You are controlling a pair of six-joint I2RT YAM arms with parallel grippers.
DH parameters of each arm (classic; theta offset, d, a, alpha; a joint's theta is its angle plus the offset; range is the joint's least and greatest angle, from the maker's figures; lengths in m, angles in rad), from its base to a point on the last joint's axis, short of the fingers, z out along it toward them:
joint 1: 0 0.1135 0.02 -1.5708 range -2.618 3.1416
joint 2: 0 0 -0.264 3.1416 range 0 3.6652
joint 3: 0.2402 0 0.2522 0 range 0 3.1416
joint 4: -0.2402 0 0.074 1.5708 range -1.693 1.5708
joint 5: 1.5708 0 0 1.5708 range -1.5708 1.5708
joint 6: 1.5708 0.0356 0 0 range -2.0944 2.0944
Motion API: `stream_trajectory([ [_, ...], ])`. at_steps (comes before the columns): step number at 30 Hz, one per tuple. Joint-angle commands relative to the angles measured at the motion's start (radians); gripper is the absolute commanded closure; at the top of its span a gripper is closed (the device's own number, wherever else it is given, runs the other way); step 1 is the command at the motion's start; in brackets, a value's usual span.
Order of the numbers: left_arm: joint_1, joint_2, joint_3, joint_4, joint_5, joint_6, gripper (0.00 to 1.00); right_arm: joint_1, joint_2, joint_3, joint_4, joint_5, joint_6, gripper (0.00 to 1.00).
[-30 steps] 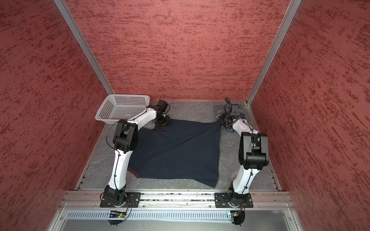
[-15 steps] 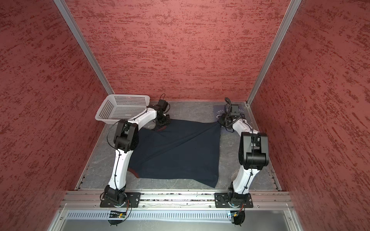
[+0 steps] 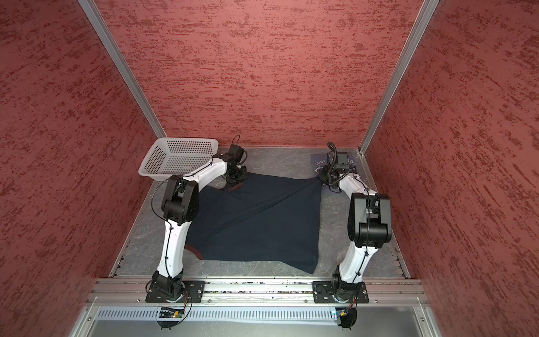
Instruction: Fold and stack the tank tops
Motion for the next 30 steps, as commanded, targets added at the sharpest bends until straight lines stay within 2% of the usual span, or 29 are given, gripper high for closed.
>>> stream_trajectory([
  [1, -0.014, -0.16, -0.053, 0.063, -0.074, -0.01, 1.0, -0.007, -0.082, -0.008, -0.003, 0.033, -0.01, 1.0],
  [9, -0.04, -0.482, -0.186, 0.044, -0.181, -0.012, 1.0, -0.007, -0.297, -0.06, -0.031, -0.022, -0.051, 1.0],
  [17, -0.037, -0.699, -0.107, -0.158, -0.182, -0.01, 1.0, -0.008, -0.626, -0.094, -0.021, -0.182, -0.073, 1.0],
  [20, -0.048, -0.784, -0.071, -0.213, -0.189, 0.009, 1.0, -0.007, -0.734, -0.059, -0.047, -0.22, -0.083, 1.0],
  [24, -0.072, -0.937, -0.081, -0.201, -0.192, 0.038, 1.0, -0.007, -0.85, 0.015, -0.079, -0.292, -0.078, 1.0],
  [30, -0.084, -1.18, -0.097, -0.133, -0.093, 0.063, 1.0, -0.006, -0.978, 0.158, -0.137, -0.361, -0.074, 1.0],
])
